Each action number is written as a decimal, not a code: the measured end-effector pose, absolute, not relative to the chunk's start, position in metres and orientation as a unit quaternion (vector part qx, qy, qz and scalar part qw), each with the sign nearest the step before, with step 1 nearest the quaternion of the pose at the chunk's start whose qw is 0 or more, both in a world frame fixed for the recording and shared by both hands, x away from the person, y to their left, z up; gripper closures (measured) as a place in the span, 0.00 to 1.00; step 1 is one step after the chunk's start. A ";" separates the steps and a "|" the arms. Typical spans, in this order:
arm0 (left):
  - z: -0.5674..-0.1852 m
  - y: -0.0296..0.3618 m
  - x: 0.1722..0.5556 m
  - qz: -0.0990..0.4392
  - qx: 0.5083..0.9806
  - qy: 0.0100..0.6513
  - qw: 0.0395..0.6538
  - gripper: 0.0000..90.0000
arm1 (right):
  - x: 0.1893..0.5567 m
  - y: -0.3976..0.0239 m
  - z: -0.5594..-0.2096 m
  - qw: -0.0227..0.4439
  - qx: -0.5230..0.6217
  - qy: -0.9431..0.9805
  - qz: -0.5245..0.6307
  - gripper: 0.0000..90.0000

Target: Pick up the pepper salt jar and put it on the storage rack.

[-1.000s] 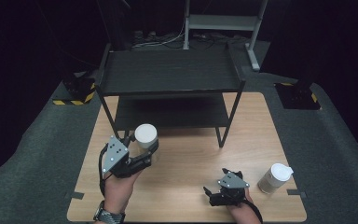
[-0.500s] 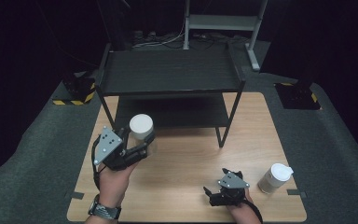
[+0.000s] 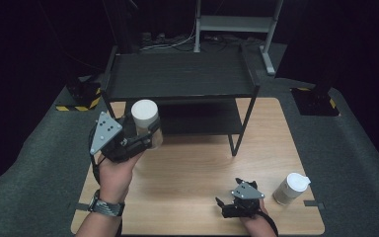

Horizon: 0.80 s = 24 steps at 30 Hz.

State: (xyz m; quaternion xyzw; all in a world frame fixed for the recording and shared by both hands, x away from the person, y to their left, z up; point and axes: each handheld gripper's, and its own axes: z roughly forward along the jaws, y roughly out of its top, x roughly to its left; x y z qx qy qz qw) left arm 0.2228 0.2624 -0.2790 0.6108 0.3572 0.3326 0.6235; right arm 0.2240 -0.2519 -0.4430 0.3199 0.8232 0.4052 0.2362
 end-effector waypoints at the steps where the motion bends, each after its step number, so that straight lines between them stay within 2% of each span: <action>1: -0.277 0.263 0.224 0.333 0.610 0.357 0.624 0.38 | 0.224 -0.252 -0.443 0.236 0.320 0.823 0.405 0.00; 24: -0.227 0.261 0.253 0.351 0.581 0.361 0.639 0.38 | 0.225 -0.254 -0.443 0.233 0.324 0.821 0.409 0.00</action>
